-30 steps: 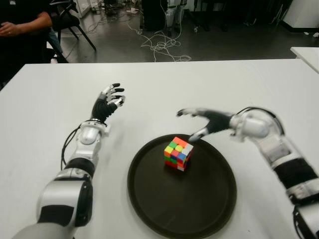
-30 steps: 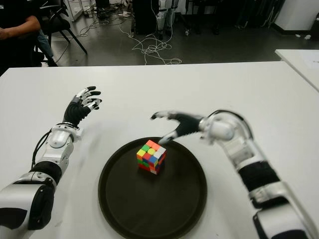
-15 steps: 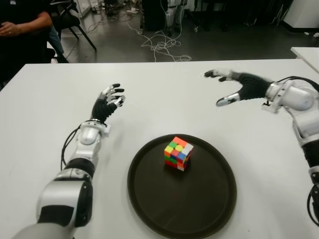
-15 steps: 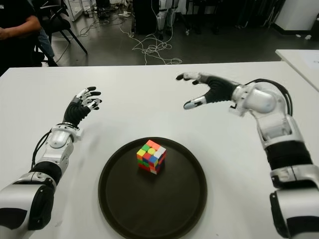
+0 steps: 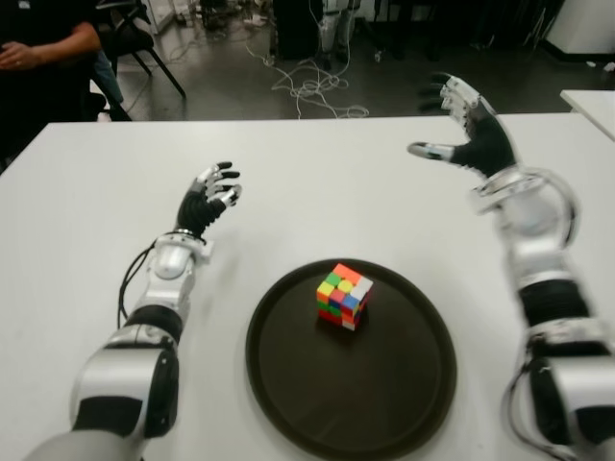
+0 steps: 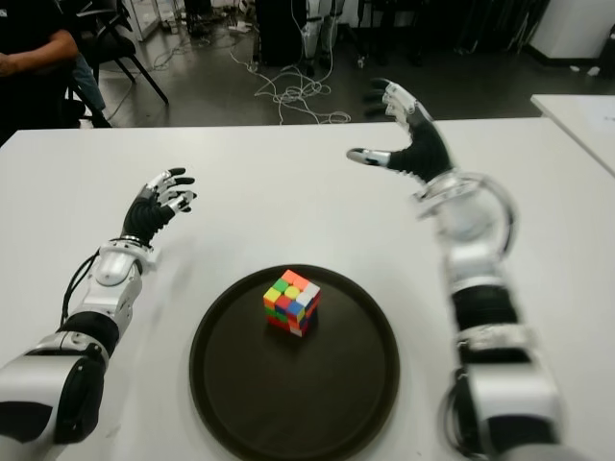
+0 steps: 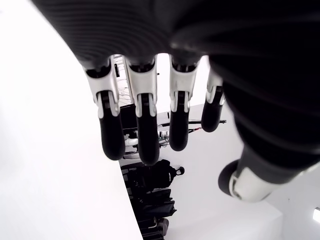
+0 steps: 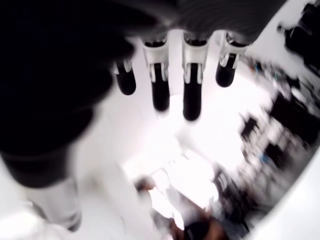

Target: Pick up the Rubik's Cube and put it in the plate

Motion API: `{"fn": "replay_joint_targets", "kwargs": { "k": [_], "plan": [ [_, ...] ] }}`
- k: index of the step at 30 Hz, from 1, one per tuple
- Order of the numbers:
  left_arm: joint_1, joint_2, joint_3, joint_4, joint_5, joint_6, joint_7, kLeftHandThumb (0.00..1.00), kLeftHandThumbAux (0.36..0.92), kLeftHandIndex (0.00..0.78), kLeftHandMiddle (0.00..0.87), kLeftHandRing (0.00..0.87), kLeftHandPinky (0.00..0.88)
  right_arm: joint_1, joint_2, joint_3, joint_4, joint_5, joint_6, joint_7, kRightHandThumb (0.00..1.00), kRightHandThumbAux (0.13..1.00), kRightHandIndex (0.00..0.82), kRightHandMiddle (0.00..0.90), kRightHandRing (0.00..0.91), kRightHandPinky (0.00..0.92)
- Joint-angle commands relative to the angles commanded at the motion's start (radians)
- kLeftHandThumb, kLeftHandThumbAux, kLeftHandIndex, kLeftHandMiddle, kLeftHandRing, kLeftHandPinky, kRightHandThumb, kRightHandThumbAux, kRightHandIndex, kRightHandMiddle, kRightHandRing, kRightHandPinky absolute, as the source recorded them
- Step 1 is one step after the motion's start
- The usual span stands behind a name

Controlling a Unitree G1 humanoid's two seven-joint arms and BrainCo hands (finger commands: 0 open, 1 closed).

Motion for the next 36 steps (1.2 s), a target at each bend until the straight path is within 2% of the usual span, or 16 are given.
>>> {"fn": "replay_joint_targets", "kwargs": {
  "k": [1,2,5,8,16,20,26,29,32,36],
  "plan": [
    [0.0,0.0,0.0,0.001,0.0,0.001,0.0,0.2,0.655,0.183,0.246,0.291,0.366,-0.01,-0.001,-0.01,0.018,0.007,0.012,-0.013,0.193,0.787,0.279,0.363,0.392,0.447],
    [-0.001,0.0,0.0,0.001,0.0,0.002,0.0,0.201,0.651,0.184,0.247,0.292,0.367,-0.016,-0.001,-0.016,0.03,0.012,0.02,-0.023,0.367,0.769,0.326,0.382,0.412,0.462],
    [0.0,0.0,0.001,0.0,-0.002,-0.001,-0.006,0.205,0.645,0.186,0.249,0.293,0.365,-0.043,0.0,-0.038,0.075,0.02,0.055,-0.071,0.578,0.745,0.384,0.416,0.448,0.484],
    [0.0,-0.002,0.002,-0.002,-0.003,-0.003,-0.008,0.208,0.647,0.189,0.25,0.29,0.363,-0.067,0.005,-0.051,0.137,0.019,0.051,-0.109,0.648,0.737,0.404,0.435,0.467,0.493],
    [0.001,-0.006,0.001,-0.006,-0.003,-0.003,-0.003,0.197,0.657,0.194,0.252,0.288,0.353,-0.116,-0.003,-0.056,0.3,-0.013,0.007,-0.208,0.679,0.735,0.414,0.45,0.48,0.483],
    [0.001,-0.004,0.001,-0.005,-0.001,0.001,0.002,0.2,0.656,0.197,0.256,0.289,0.355,-0.125,-0.02,-0.057,0.378,-0.019,-0.009,-0.228,0.676,0.737,0.41,0.415,0.442,0.445],
    [0.001,-0.002,0.001,-0.007,-0.001,0.005,0.0,0.199,0.657,0.196,0.255,0.29,0.35,-0.136,-0.023,-0.061,0.41,-0.014,-0.02,-0.255,0.674,0.738,0.403,0.361,0.385,0.409],
    [0.002,-0.002,0.001,-0.009,-0.002,0.006,-0.001,0.195,0.65,0.198,0.256,0.292,0.356,-0.112,-0.013,-0.055,0.381,-0.02,-0.04,-0.281,0.673,0.738,0.4,0.345,0.364,0.389],
    [0.003,-0.003,0.004,-0.01,-0.006,0.008,-0.004,0.191,0.638,0.194,0.252,0.292,0.359,-0.059,0.006,-0.041,0.316,-0.039,-0.067,-0.321,0.672,0.738,0.399,0.334,0.351,0.374],
    [0.003,-0.003,0.006,-0.009,-0.009,0.011,-0.009,0.191,0.636,0.188,0.245,0.288,0.359,-0.016,0.016,-0.026,0.268,-0.061,-0.082,-0.351,0.668,0.74,0.397,0.323,0.337,0.352]
  ]
}}
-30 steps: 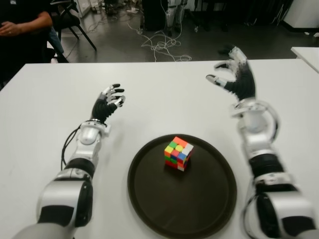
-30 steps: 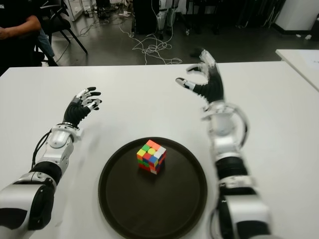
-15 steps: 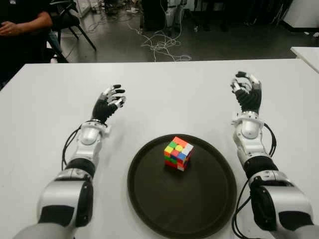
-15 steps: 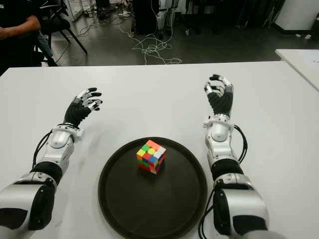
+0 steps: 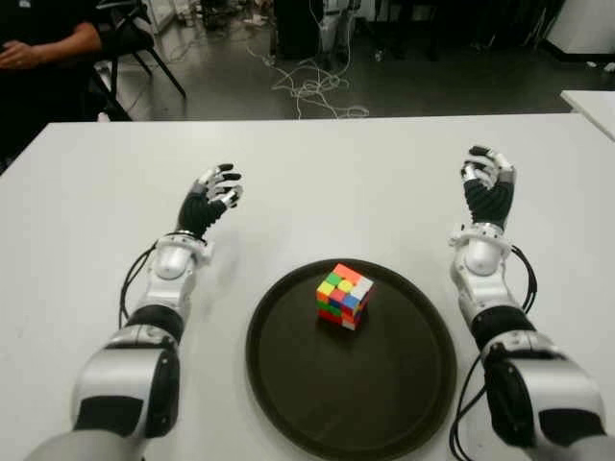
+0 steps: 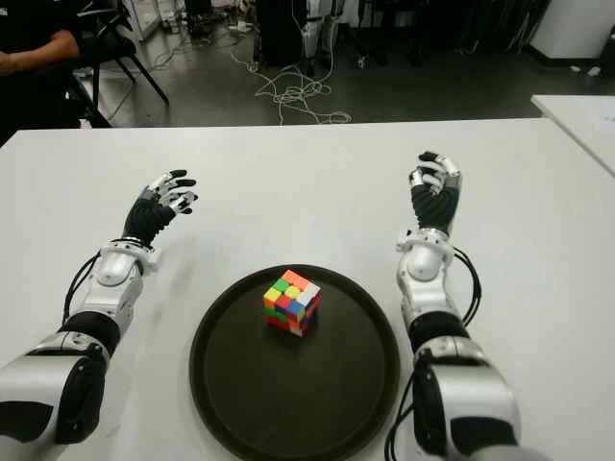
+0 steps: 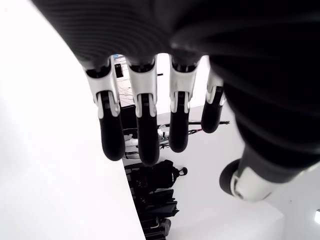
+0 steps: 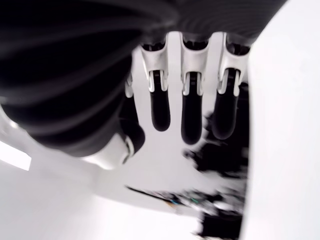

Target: Pick up the Rubik's Cube and put it in the plate

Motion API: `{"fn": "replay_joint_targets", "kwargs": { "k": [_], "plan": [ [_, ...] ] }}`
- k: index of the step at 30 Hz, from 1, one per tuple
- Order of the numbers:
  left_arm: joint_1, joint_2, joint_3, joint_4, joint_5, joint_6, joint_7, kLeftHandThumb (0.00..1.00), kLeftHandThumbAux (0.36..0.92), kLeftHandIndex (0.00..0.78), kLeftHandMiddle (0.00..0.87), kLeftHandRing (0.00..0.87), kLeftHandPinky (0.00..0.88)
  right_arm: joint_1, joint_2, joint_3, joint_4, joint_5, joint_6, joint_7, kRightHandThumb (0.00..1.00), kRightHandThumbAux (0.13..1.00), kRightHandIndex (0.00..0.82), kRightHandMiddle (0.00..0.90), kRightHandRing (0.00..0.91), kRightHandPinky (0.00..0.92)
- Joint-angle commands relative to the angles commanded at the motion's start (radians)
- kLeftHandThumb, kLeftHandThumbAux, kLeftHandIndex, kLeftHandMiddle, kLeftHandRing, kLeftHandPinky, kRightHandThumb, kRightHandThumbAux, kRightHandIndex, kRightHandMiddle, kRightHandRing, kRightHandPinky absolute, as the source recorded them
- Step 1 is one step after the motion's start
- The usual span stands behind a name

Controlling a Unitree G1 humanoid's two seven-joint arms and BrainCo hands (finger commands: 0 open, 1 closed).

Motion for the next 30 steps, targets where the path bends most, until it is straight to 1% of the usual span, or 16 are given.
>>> {"fn": "replay_joint_targets", "kwargs": {
  "k": [2,7,15,19,24,30],
  "plan": [
    [0.0,0.0,0.0,0.0,-0.001,0.002,-0.002,0.194,0.64,0.19,0.246,0.288,0.358,0.015,0.003,0.007,-0.019,-0.013,-0.002,-0.014,0.664,0.741,0.397,0.317,0.328,0.333],
    [0.004,-0.003,0.003,0.001,-0.003,-0.005,-0.004,0.204,0.648,0.202,0.252,0.289,0.352,0.031,-0.001,0.02,-0.029,-0.029,-0.004,-0.018,0.661,0.742,0.396,0.306,0.313,0.304],
    [0.008,-0.007,0.003,-0.002,-0.001,-0.011,0.0,0.186,0.647,0.203,0.25,0.287,0.34,0.049,-0.009,0.029,-0.049,-0.039,0.01,0.0,0.66,0.743,0.395,0.295,0.291,0.263],
    [0.011,-0.009,0.004,-0.004,-0.003,-0.012,0.0,0.184,0.646,0.203,0.251,0.286,0.345,0.067,-0.008,0.032,-0.074,-0.033,-0.003,0.018,0.66,0.742,0.395,0.295,0.287,0.255],
    [0.016,-0.01,0.006,-0.009,-0.006,-0.02,-0.003,0.182,0.658,0.197,0.25,0.283,0.345,0.093,-0.002,0.03,-0.108,-0.016,-0.023,0.049,0.66,0.742,0.395,0.297,0.284,0.24],
    [0.018,-0.013,0.012,-0.013,-0.015,-0.021,-0.011,0.201,0.671,0.208,0.26,0.294,0.353,0.124,0.006,0.03,-0.132,-0.01,-0.053,0.073,0.659,0.743,0.395,0.289,0.288,0.272]
  ]
}}
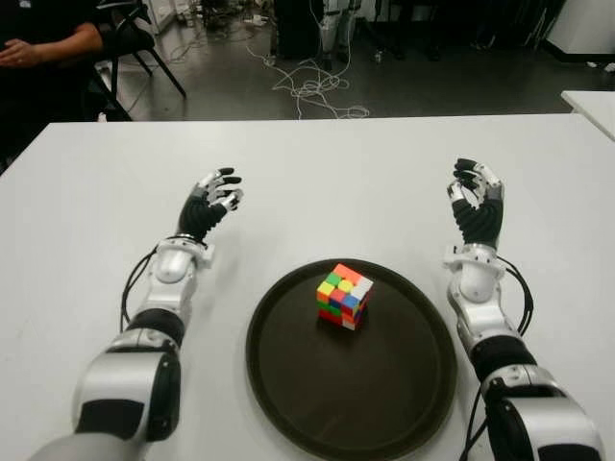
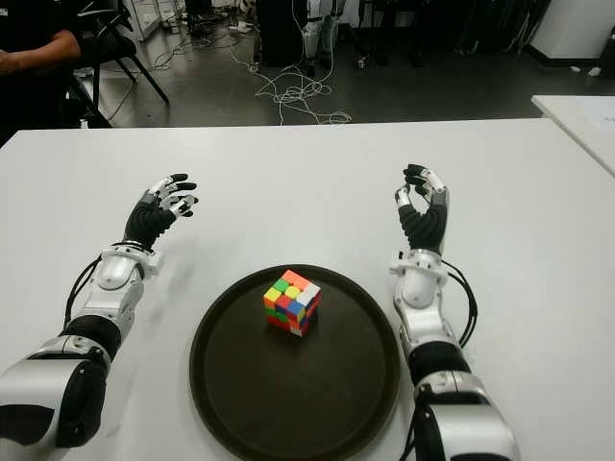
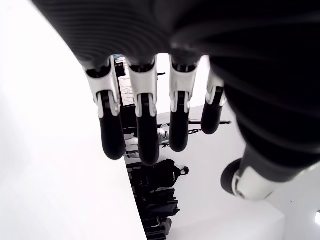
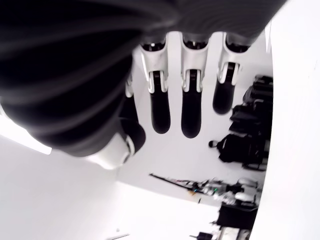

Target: Pick up the Rubik's Cube and put it in the plate

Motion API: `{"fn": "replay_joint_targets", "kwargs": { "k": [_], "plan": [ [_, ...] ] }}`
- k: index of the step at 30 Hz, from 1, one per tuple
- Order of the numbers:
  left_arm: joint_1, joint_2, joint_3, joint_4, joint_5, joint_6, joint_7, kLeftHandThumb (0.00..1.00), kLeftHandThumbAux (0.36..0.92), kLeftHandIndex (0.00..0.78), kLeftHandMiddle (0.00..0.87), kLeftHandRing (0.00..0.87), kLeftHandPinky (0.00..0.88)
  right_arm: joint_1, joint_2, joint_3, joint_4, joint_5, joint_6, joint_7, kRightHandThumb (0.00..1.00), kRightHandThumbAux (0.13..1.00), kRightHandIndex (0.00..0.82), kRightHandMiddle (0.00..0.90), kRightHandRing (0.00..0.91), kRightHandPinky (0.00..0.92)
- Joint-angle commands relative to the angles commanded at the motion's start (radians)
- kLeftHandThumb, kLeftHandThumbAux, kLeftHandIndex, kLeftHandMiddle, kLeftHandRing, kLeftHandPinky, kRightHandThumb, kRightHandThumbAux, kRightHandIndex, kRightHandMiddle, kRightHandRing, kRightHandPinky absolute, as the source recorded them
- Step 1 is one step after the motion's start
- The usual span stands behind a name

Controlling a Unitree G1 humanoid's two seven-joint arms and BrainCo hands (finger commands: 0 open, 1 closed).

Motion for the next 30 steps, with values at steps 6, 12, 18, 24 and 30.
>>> {"fn": "replay_joint_targets", "kwargs": {
  "k": [6,12,18,24,30],
  "plan": [
    [0.006,-0.004,0.004,-0.004,-0.009,0.004,-0.002,0.203,0.664,0.206,0.256,0.294,0.353,0.007,-0.01,0.014,0.017,-0.035,-0.017,-0.019,0.659,0.742,0.395,0.295,0.296,0.279],
    [0.009,-0.005,0.003,-0.005,-0.006,0.004,0.003,0.199,0.67,0.205,0.26,0.293,0.35,0.002,-0.02,0.024,0.046,-0.059,-0.036,-0.034,0.66,0.741,0.395,0.299,0.299,0.287],
    [0.012,-0.005,0.0,-0.005,-0.001,0.001,0.007,0.183,0.663,0.192,0.252,0.284,0.341,-0.007,-0.026,0.024,0.079,-0.065,-0.053,-0.039,0.209,0.756,0.253,0.287,0.29,0.286],
    [0.012,-0.005,-0.001,-0.004,-0.001,-0.003,0.007,0.176,0.664,0.19,0.254,0.287,0.35,-0.018,-0.027,0.018,0.104,-0.052,-0.068,-0.028,0.105,0.777,0.204,0.277,0.294,0.308],
    [0.011,-0.005,0.0,-0.003,-0.002,0.0,0.008,0.179,0.689,0.188,0.259,0.296,0.361,-0.025,-0.022,0.004,0.104,-0.01,-0.039,0.024,0.071,0.807,0.177,0.278,0.309,0.347]
  ]
}}
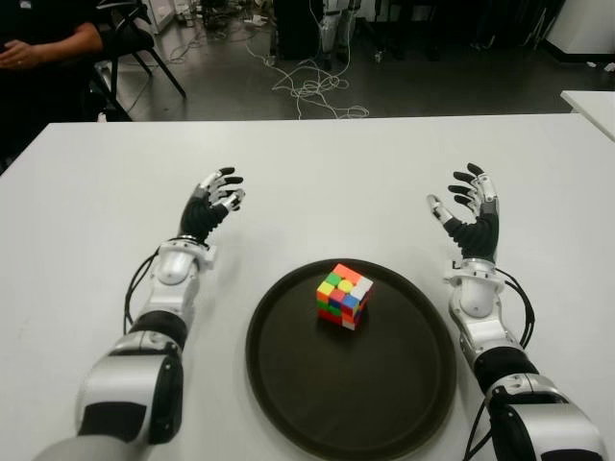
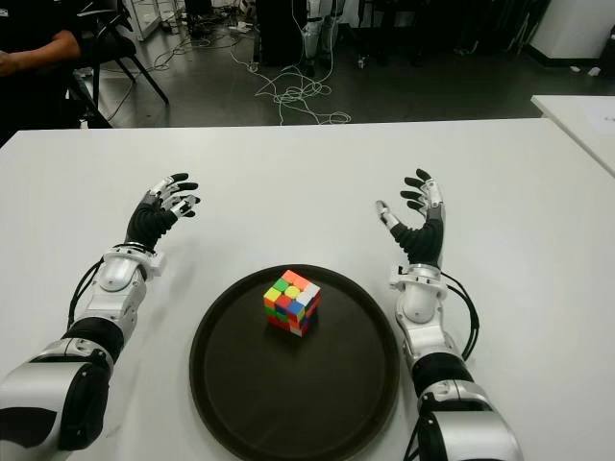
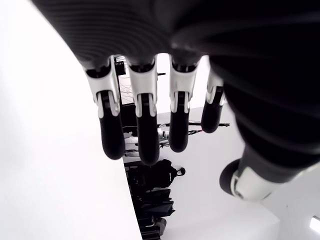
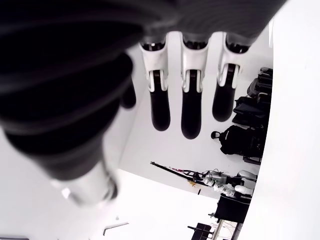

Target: Pick up the Rubik's Cube and put it in the plate

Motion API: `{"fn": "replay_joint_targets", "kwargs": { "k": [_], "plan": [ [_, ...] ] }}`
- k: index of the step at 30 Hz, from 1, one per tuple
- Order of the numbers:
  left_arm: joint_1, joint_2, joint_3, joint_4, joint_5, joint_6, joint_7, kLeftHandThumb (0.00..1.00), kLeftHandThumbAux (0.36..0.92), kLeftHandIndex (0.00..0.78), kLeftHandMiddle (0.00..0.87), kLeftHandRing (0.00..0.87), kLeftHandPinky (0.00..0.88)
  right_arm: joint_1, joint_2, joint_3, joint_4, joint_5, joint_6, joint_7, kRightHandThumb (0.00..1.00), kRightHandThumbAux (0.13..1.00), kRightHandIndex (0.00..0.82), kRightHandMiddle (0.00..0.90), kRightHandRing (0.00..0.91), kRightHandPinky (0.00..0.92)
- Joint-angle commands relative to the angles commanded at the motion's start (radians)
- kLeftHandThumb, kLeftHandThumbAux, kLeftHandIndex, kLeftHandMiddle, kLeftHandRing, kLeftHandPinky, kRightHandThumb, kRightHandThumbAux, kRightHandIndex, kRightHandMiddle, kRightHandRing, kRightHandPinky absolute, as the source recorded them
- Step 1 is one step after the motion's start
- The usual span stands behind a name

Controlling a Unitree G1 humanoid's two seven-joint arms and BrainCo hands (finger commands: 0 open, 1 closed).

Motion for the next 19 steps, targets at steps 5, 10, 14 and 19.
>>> {"fn": "replay_joint_targets", "kwargs": {
  "k": [5,10,14,19],
  "plan": [
    [-0.002,-0.001,0.003,-0.001,-0.005,0.009,-0.002,0.188,0.709,0.191,0.264,0.302,0.365,0.001,0.007,-0.024,-0.065,0.107,0.108,0.149,0.05,0.837,0.174,0.284,0.321,0.384],
    [-0.003,-0.002,0.006,-0.002,-0.01,0.026,-0.007,0.183,0.715,0.192,0.263,0.301,0.362,0.013,0.006,-0.039,-0.141,0.179,0.245,0.261,0.071,0.865,0.176,0.289,0.327,0.402],
    [-0.004,-0.001,0.006,-0.004,-0.011,0.032,-0.011,0.18,0.722,0.197,0.266,0.3,0.363,0.025,0.003,-0.038,-0.195,0.193,0.337,0.291,0.057,0.87,0.177,0.29,0.328,0.401],
    [-0.004,-0.001,0.004,-0.006,-0.009,0.036,-0.013,0.179,0.733,0.201,0.266,0.299,0.36,0.039,-0.001,-0.037,-0.257,0.193,0.422,0.301,0.013,0.886,0.177,0.29,0.325,0.397]
  ]
}}
